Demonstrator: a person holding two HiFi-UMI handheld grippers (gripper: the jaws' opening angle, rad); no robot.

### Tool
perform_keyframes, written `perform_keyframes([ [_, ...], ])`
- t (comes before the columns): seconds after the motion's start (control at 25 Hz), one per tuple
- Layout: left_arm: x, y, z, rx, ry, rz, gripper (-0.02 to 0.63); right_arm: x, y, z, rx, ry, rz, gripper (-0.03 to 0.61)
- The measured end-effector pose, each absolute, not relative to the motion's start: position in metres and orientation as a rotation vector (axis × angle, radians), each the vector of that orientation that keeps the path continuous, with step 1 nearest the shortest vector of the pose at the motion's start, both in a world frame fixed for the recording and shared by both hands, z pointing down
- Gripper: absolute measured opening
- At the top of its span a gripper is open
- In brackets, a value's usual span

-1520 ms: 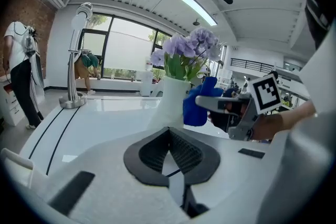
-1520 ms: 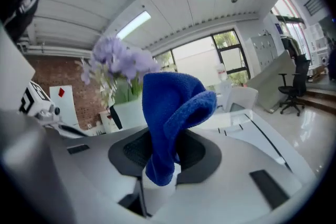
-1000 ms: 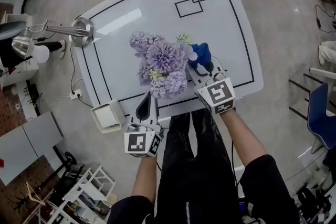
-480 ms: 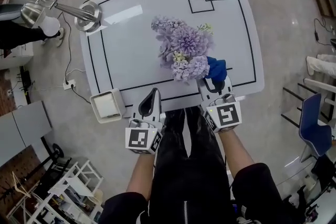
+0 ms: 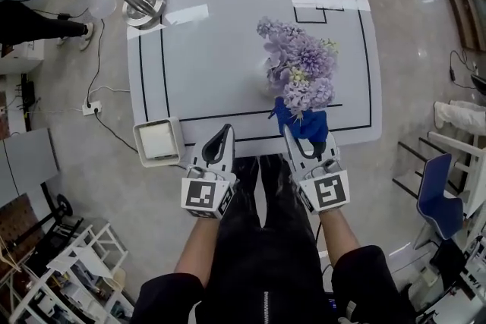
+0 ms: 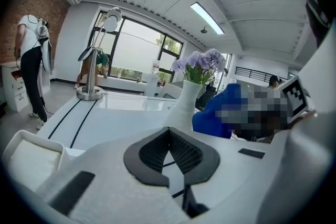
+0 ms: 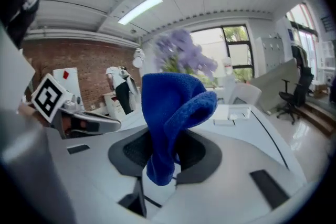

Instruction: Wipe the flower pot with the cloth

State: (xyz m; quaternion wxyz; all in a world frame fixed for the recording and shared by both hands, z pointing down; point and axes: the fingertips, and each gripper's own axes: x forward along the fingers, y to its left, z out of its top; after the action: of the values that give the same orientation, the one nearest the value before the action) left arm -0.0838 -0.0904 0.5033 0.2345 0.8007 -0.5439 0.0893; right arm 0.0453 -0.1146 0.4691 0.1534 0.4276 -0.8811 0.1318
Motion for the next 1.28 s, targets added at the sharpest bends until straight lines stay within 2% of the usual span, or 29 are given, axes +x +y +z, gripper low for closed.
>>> perform_keyframes([
  [0.16,-0.092,-0.089,0.502,2.196,-1.499,0.236,0.006,0.011,-0.113,0.451,1.135,-2.549,0.073,0.101],
  [0.6,-0.117,-0.078,0.511,2.147,-1.509,0.216,0.006,0.009,-0.13,0.542,1.243,-2.25,0.288,0.102],
  [0.68,-0.124,-0.08,0.513,2.137,-1.515,0.208,0.006,-0.005,-0.124,0.531,1.225,-2.287,0.263,0.101],
  [0.84,-0.137,-0.087,0.515,2.128,-1.514,0.202,0.006,-0.05,-0.127,0.477,1.145,-2.348,-0.054,0.101],
  [1.0,-0.144,-0.093,0.514,2.125,-1.513,0.191,0.006,-0.064,-0.154,0.459,1.308,-2.266,-0.174,0.101],
  [1.28,-0.157,-0.106,0.509,2.152,-1.484,0.177,0.006,-0.053,-0.179,0.494,1.444,-2.089,-0.006,0.102],
])
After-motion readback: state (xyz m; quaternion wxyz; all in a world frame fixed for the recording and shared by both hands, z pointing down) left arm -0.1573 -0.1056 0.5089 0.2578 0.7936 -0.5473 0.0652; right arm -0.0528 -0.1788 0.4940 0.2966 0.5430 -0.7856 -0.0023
